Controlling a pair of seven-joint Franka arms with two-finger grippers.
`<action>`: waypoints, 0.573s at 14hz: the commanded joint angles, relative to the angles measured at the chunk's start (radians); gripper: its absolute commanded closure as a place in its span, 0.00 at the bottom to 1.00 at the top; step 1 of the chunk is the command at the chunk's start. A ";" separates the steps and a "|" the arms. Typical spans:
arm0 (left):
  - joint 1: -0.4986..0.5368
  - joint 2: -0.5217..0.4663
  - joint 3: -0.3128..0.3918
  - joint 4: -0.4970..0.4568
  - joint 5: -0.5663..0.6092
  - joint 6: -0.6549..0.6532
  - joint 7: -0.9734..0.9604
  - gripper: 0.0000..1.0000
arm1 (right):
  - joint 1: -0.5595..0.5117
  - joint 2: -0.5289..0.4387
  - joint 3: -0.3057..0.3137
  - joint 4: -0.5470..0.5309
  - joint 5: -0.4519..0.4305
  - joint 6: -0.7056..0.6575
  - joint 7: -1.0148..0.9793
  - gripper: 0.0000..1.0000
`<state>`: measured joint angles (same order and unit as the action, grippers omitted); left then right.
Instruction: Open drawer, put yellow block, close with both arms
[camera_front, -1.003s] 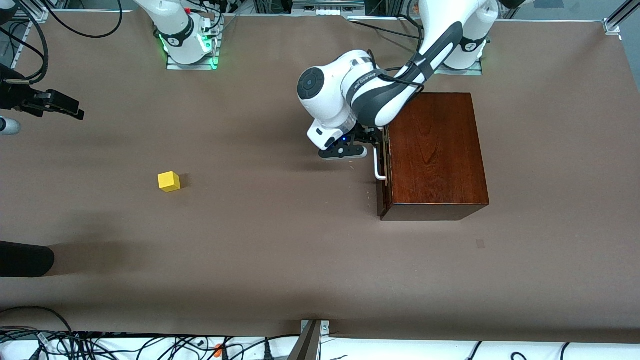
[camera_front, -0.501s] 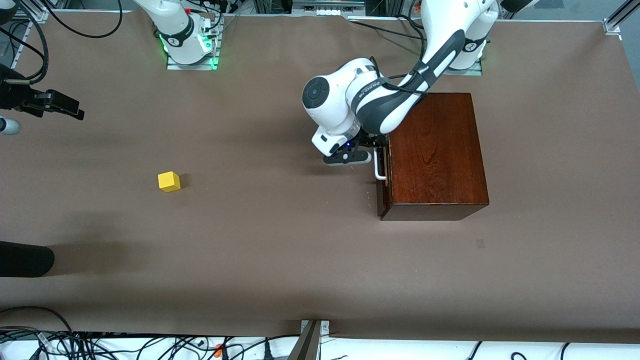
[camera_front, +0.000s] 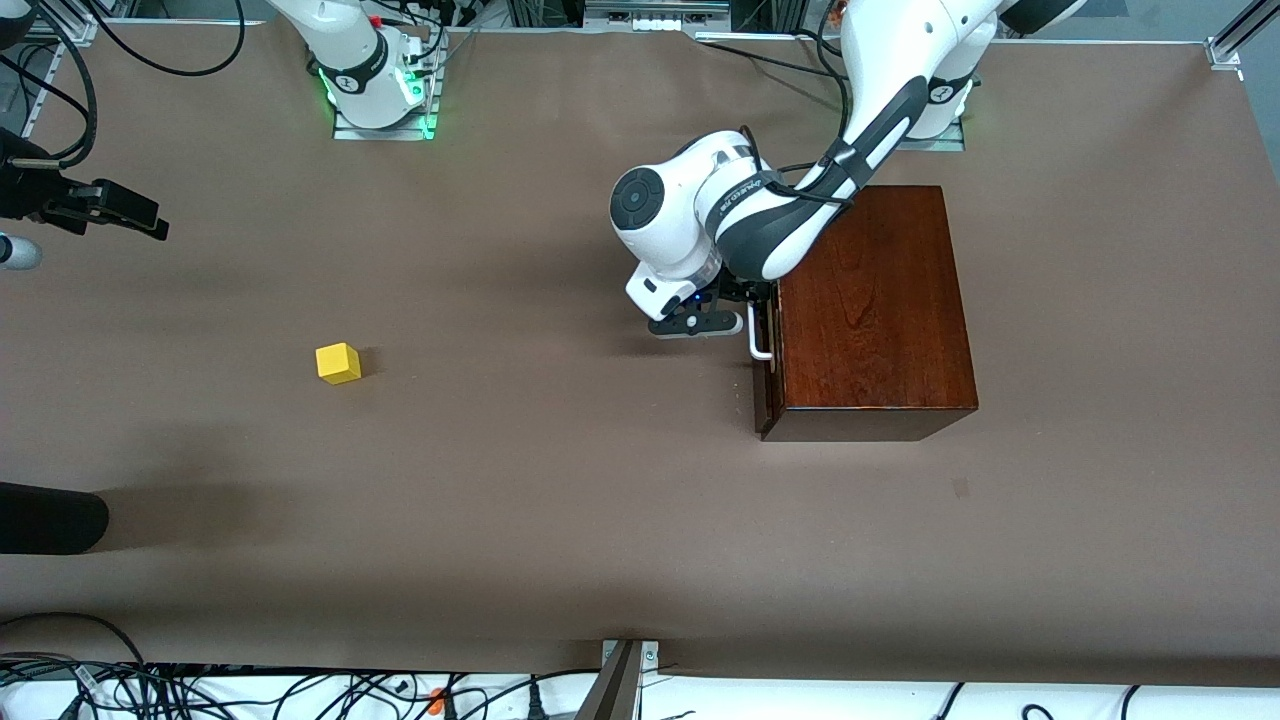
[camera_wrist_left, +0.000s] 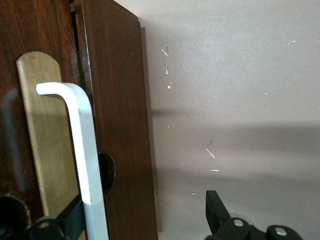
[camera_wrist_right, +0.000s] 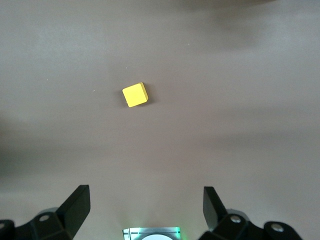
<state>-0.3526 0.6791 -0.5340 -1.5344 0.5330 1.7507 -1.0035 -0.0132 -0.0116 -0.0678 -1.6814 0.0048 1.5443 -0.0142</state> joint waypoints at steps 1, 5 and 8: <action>0.004 0.014 -0.008 0.002 0.025 0.029 0.008 0.00 | -0.011 -0.011 0.005 0.005 0.018 -0.015 0.007 0.00; 0.003 0.014 -0.008 0.008 0.013 0.052 0.003 0.00 | -0.011 -0.011 0.005 0.005 0.018 -0.015 0.007 0.00; 0.003 0.016 -0.008 0.008 0.007 0.099 -0.003 0.00 | -0.011 -0.011 0.005 0.005 0.018 -0.015 0.007 0.00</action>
<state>-0.3508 0.6803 -0.5339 -1.5352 0.5329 1.7652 -1.0078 -0.0132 -0.0116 -0.0678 -1.6814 0.0048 1.5443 -0.0142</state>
